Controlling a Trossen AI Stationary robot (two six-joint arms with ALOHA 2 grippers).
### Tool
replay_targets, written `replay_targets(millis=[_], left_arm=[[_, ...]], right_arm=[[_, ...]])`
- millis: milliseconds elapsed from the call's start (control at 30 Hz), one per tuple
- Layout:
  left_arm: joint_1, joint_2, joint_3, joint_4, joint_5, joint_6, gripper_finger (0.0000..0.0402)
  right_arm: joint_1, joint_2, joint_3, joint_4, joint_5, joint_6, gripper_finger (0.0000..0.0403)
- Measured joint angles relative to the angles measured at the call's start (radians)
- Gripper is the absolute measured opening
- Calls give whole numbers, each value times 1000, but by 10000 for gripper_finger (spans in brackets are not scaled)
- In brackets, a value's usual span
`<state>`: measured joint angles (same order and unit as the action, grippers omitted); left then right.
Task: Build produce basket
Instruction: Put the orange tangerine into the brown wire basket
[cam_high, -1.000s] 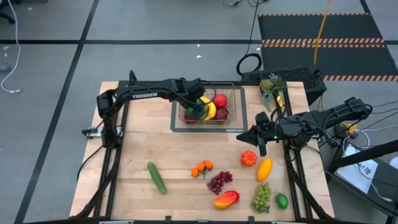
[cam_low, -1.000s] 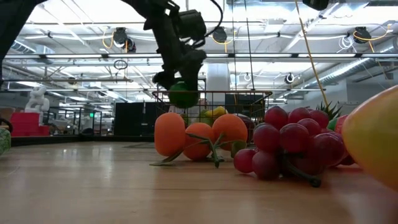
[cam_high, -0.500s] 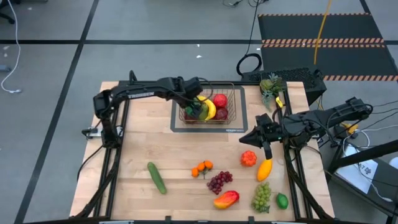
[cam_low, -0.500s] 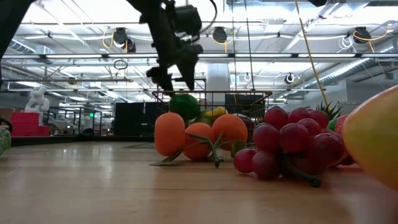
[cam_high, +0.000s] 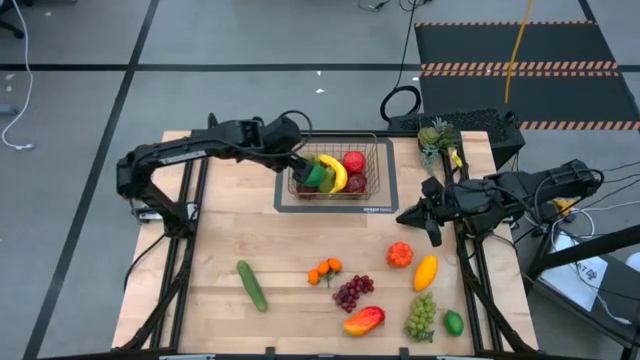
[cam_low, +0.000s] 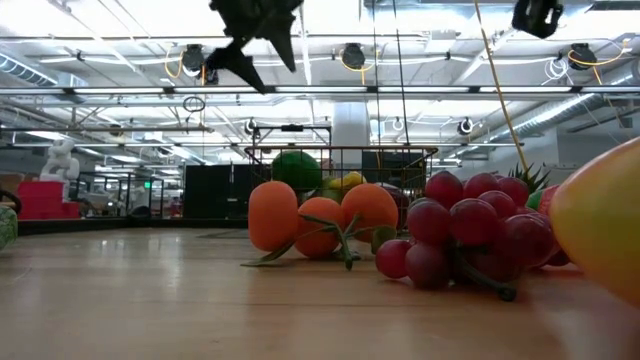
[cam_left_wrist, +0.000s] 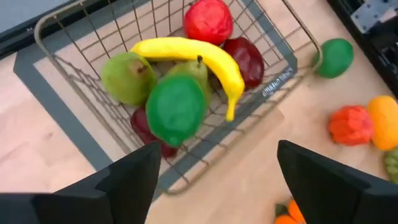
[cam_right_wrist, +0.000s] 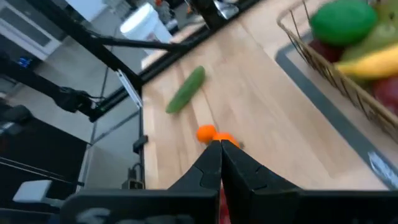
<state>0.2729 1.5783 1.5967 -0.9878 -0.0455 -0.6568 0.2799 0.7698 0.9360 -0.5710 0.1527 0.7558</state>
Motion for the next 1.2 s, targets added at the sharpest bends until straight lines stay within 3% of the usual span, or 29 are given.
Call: replay_targets(millis=[300,500,667,1000,1200], left_arm=[[-94,-31,0,-171,92,0,260],[-216,-43,-16,-220,52,29,217],[-311,-100,-80,-163,15,22,178],[-424,-180,-259,-74,11,-46,128],[-477,-196,-295,-48,11,-64,120]], right_arm=[[16,25,5,-195,-54,189,0],[39,119,55,-209,-50,310,0],[54,230,127,-303,-49,448,10],[42,376,153,-465,-191,742,134],[41,425,135,-390,-193,827,239]])
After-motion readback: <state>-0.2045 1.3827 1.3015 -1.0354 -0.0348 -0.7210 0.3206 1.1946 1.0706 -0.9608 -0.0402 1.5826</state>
